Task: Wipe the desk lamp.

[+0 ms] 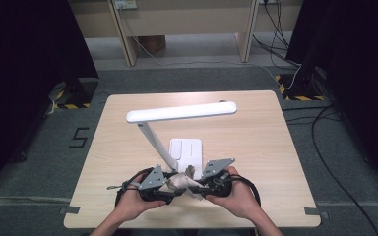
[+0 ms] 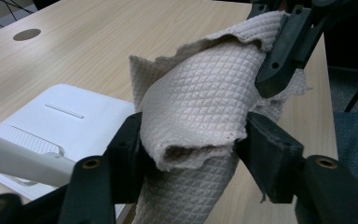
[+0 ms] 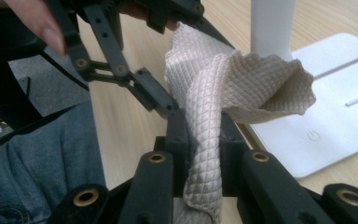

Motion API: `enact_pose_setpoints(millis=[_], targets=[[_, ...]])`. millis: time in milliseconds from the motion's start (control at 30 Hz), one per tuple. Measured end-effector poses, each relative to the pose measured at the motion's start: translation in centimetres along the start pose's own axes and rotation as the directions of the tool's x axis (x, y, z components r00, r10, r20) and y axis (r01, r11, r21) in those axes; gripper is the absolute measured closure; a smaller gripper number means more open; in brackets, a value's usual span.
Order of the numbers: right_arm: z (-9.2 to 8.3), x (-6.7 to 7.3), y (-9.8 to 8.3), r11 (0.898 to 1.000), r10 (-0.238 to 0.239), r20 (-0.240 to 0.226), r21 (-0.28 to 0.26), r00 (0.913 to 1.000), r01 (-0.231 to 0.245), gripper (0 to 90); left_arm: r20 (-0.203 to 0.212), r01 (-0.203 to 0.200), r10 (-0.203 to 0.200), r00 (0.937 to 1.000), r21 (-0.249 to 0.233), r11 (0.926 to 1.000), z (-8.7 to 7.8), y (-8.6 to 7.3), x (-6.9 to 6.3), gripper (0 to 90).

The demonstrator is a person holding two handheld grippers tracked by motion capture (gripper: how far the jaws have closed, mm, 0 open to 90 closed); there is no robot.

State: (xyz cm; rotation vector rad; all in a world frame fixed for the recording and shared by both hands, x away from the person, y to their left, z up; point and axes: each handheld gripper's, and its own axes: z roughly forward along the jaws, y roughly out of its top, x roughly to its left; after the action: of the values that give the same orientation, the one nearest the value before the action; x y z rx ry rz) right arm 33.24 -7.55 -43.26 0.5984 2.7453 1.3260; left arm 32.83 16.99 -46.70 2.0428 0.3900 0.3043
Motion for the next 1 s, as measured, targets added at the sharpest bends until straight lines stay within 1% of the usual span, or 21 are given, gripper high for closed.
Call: enact_pose_setpoints(millis=[33, 67, 133, 200, 267, 300, 333, 433, 467, 533, 567, 667, 700, 733, 800, 833, 867, 900, 933, 967, 1000], targets=[[0.0, 0.0, 0.0, 1.0, -0.002, -0.004, -0.009, 1.0, 0.002, 79.7, 0.002, 0.001, -0.001, 1.0, -0.004, 1.0, -0.1, 0.0, 0.0, 48.0], [0.0, 0.0, 0.1, 1.0, 0.002, -0.007, -0.021, 1.0, -0.002, 79.6, 0.002, -0.001, 0.001, 1.0, -0.009, 1.0, -0.2, 0.0, 0.0, 52.9], [0.0, 0.0, 0.1, 1.0, 0.001, -0.005, -0.029, 1.0, -0.001, 79.6, 0.003, -0.003, 0.003, 1.0, -0.009, 1.0, -0.2, -0.1, 0.0, 57.5], [0.0, 0.0, 0.1, 0.999, 0.003, -0.005, -0.032, 1.0, -0.003, 79.6, 0.004, -0.007, 0.007, 1.0, -0.01, 0.9999, -0.3, -0.1, 0.1, 59.5], [0.0, 0.0, 0.2, 0.999, 0.005, -0.001, -0.046, 1.0, -0.005, 79.4, -0.003, -0.007, 0.007, 1.0, -0.021, 0.9998, -0.4, -0.2, 0.0, 66.7], [0.0, 0.0, 0.2, 0.999, 0.005, -0.001, -0.046, 1.0, -0.005, 79.4, -0.004, -0.005, 0.005, 1.0, -0.025, 0.9997, -0.5, -0.2, 0.0, 66.7], [0.1, 0.0, 0.3, 0.999, -0.001, 0.001, -0.052, 1.0, 0.001, 79.2, -0.007, -0.007, 0.007, 1.0, -0.027, 0.9996, -0.5, -0.2, 0.0, 69.8], [0.1, 0.1, 0.4, 0.998, 0.0, 0.003, -0.057, 1.0, 0.0, 78.9, -0.015, -0.011, 0.011, 0.9998, -0.034, 0.9994, -0.7, -0.2, 0.1, 72.8], [0.2, 0.1, 0.4, 0.998, -0.003, 0.004, -0.063, 1.0, 0.003, 78.5, -0.021, -0.012, 0.012, 0.9997, -0.035, 0.9993, -0.8, -0.2, 0.1, 75.2], [0.3, 0.1, 0.6, 0.997, -0.004, 0.002, -0.074, 1.0, 0.004, 75.7, -0.033, -0.015, 0.013, 0.9994, -0.04, 0.9991, -1.0, -0.2, 0.1, 79.2], [0.3, 0.1, 0.6, 0.997, -0.004, 0.002, -0.074, 1.0, 0.004, 75.7, -0.04, -0.015, 0.014, 0.9991, -0.043, 0.999, -1.1, -0.2, 0.1, 79.2], [0.4, 0.2, 0.8, 0.995, 0.001, -0.001, -0.095, 1.0, -0.001, 68.2, -0.059, -0.013, 0.011, 0.9982, -0.042, 0.999, -1.4, -0.3, 0.1, 80.5], [0.4, 0.2, 0.8, 0.995, 0.001, -0.001, -0.095, 1.0, -0.001, 68.2, -0.066, -0.015, 0.013, 0.9978, -0.039, 0.9991, -1.6, -0.3, 0.1, 80.5], [0.5, 0.3, 0.9, 0.993, 0.005, -0.004, -0.115, 1.0, -0.005, 64.3, -0.076, -0.014, 0.011, 0.9971, -0.038, 0.9992, -1.8, -0.4, 0.2, 80.7], [0.5, 0.3, 0.9, 0.992, 0.007, -0.003, -0.125, 1.0, -0.007, 62.7, -0.083, -0.013, 0.01, 0.9965, -0.038, 0.9992, -2.1, -0.5, 0.2, 80.8], [0.4, 0.3, 1.0, 0.99, 0.016, -0.01, -0.143, 0.9998, -0.017, 60.4, -0.092, -0.016, 0.012, 0.9957, -0.037, 0.9992, -2.3, -0.6, 0.3, 80.8], [0.2, 0.2, 1.1, 0.984, 0.027, -0.012, -0.176, 0.9995, -0.029, 56.6, -0.103, -0.019, 0.016, 0.9946, -0.032, 0.9993, -2.7, -0.7, 0.4, 80.9], [0.1, 0.2, 1.2, 0.982, 0.03, -0.013, -0.188, 0.9995, -0.032, 55.4, -0.11, -0.02, 0.016, 0.9938, -0.03, 0.9994, -3.0, -0.8, 0.4, 80.9], [-0.2, 0.1, 1.2, 0.977, 0.042, -0.017, -0.211, 0.999, -0.045, 54.9, -0.116, -0.021, 0.018, 0.993, -0.028, 0.9994, -3.2, -0.9, 0.5, 80.9], [-0.2, 0.1, 1.2, 0.977, 0.042, -0.017, -0.211, 0.999, -0.045, 54.9, -0.116, -0.021, 0.018, 0.993, -0.028, 0.9994, -3.2, -0.9, 0.5, 80.9], [-0.4, 0.0, 1.3, 0.971, 0.046, -0.015, -0.232, 0.9988, -0.049, 54.1, -0.122, -0.023, 0.019, 0.9923, -0.026, 0.9994, -3.5, -1.1, 0.5, 80.9]])
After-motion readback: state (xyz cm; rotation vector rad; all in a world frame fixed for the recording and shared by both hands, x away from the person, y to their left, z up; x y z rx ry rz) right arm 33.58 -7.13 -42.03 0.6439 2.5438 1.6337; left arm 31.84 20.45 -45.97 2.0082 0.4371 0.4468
